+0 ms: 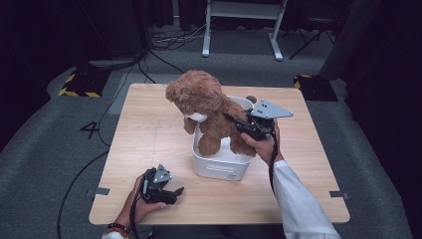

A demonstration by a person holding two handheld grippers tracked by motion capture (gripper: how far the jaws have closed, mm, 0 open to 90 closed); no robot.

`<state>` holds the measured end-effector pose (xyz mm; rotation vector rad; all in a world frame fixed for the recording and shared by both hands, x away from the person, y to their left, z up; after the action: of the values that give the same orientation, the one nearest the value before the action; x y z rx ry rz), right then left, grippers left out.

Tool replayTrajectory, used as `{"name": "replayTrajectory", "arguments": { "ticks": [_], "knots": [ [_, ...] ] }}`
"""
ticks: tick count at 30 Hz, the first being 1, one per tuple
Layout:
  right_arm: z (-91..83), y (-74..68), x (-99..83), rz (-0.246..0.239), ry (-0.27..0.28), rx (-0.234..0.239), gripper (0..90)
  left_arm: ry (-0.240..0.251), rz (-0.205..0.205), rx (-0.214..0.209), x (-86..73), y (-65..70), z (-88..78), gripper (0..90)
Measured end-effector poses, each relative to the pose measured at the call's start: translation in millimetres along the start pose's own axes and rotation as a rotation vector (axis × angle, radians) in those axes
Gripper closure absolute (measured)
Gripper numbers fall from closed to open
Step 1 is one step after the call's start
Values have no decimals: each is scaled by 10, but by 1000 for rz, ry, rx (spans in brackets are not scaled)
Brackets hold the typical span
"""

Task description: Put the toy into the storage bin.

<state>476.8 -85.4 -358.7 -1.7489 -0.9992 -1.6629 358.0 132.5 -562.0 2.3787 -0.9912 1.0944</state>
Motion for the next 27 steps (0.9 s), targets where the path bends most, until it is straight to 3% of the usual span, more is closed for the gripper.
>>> {"name": "replayTrajectory", "arguments": {
  "ticks": [11, 27],
  "knots": [
    [39, 51, -213, -1, -83, 10, 759, 0, -1, 0, 0, 0, 0, 206],
    [-41, 110, -374, 10, -126, 24, 753, 0, 0, 2, 0, -1, 0, 206]
  ]
}}
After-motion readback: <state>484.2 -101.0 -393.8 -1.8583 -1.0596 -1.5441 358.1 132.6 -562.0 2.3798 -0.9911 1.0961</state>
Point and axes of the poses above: each handheld gripper's, and its own axes: z roughly forward along the jaws, x roughly out of its top, y roughly to its right, the point moved 8 cm from there along z, roughly forward along the jaws, and after that the axes turned 6 degrees about y, right-handed, at the moved point
